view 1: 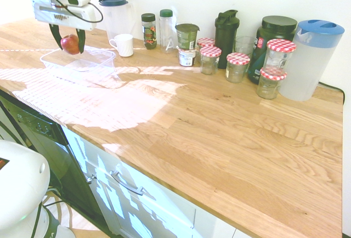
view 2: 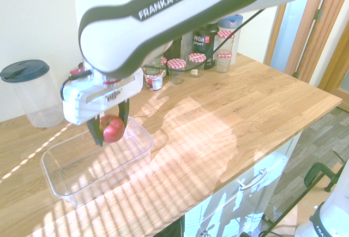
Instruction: Put the apple into the container
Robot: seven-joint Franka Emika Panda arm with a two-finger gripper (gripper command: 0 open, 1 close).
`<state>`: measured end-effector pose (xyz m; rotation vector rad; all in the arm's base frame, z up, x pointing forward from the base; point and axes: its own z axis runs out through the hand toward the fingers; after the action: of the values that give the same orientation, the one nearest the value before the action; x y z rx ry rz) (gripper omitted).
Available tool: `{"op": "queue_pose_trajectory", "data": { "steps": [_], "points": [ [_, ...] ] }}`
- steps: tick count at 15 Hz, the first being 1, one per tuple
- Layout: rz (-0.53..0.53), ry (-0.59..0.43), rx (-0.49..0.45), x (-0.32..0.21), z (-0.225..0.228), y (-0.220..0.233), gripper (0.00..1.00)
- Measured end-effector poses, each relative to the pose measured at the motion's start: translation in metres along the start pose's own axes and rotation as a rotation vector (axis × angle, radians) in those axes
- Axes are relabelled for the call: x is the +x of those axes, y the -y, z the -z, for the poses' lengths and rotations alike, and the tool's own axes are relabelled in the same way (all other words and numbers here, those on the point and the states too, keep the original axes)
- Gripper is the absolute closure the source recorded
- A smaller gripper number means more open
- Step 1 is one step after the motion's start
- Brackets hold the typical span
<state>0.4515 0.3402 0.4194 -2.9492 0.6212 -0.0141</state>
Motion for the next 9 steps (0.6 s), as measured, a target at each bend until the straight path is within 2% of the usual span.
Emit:
{"op": "queue_pose_trajectory", "data": {
  "steps": [2,3,6,9],
  "points": [
    [0.001,-0.008,-0.014,0.004,-0.03,0.0,1.0],
    [-0.003,-0.011,-0.02,0.008,-0.041,0.0,0.0],
    [-0.01,-0.017,-0.032,0.016,-0.059,-0.001,0.0],
    [-0.008,-0.035,-0.036,0.024,-0.059,-0.001,0.0]
  ]
}}
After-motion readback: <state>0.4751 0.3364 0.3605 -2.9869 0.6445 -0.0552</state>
